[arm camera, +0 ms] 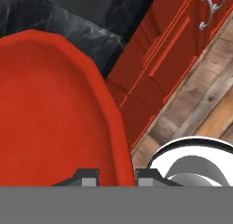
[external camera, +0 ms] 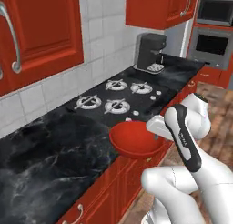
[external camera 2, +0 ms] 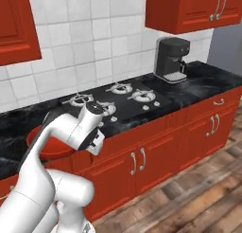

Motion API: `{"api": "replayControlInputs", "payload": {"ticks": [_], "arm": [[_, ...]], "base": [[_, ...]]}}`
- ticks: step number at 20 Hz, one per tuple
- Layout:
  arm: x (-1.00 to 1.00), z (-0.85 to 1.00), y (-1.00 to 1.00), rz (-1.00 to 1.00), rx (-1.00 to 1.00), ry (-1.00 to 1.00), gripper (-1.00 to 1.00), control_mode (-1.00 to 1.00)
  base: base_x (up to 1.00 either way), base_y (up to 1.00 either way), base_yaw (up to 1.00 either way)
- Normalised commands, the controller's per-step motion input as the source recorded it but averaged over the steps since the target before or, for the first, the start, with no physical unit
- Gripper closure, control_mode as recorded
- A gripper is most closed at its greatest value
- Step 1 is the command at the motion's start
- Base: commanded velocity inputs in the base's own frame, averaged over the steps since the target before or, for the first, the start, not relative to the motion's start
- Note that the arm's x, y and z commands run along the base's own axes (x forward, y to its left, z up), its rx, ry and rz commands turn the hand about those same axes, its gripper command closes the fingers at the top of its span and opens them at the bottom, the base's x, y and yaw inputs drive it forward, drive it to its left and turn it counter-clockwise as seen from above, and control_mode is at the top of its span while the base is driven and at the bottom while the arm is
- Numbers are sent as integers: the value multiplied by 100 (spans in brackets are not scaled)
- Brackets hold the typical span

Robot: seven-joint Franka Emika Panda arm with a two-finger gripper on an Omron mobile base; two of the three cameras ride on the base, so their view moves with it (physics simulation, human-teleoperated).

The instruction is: Pick the cup and bowl from the counter and place them on the counter next to the sink.

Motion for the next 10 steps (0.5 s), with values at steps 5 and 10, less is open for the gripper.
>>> {"api": "replayControlInputs", "payload": {"ticks": [5,10], "arm": [[0,0,0,0,0,0,100,100],[0,0,0,0,0,0,100,100]], "base": [[18,0,-91],[38,23,-86]]}}
